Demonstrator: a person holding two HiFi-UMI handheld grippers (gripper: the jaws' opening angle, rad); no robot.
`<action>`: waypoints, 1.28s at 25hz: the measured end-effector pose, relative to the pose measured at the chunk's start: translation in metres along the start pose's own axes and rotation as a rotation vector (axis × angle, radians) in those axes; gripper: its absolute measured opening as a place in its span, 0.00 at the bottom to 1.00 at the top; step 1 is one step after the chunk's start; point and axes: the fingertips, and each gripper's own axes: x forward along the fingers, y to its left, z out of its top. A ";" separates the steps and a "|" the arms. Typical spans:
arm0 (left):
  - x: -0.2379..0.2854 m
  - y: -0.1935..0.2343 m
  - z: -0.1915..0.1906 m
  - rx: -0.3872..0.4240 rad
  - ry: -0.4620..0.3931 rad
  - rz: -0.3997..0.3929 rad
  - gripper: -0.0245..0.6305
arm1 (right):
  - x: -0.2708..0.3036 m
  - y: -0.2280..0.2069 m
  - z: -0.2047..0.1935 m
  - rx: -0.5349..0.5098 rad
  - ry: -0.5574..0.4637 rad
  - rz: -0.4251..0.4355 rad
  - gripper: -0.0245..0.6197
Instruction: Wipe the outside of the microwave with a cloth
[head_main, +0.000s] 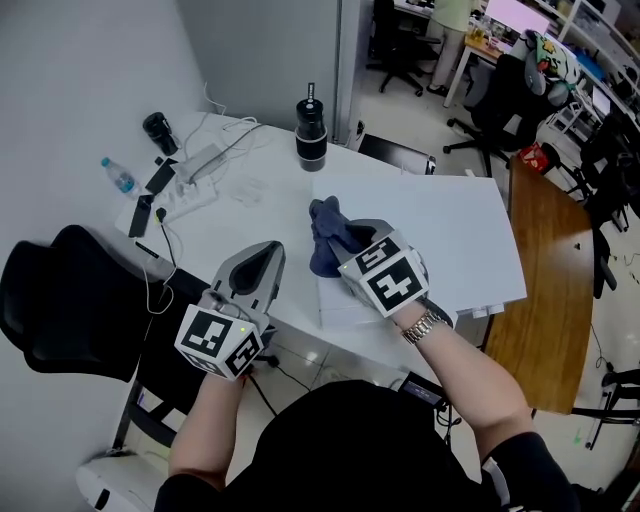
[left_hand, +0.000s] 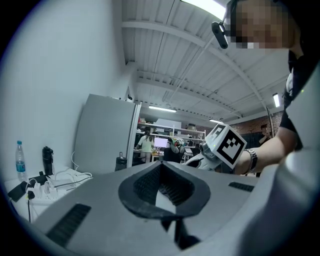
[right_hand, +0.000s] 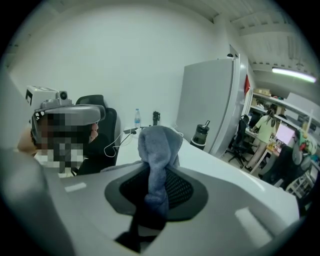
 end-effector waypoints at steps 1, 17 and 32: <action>0.000 -0.001 0.001 0.003 -0.002 -0.002 0.04 | -0.001 -0.001 0.000 -0.001 0.000 -0.002 0.16; 0.003 -0.036 0.021 0.049 -0.018 0.012 0.04 | -0.034 -0.033 -0.024 0.015 -0.001 -0.027 0.16; 0.036 -0.096 0.030 0.081 -0.016 -0.008 0.04 | -0.081 -0.093 -0.065 0.066 -0.015 -0.060 0.16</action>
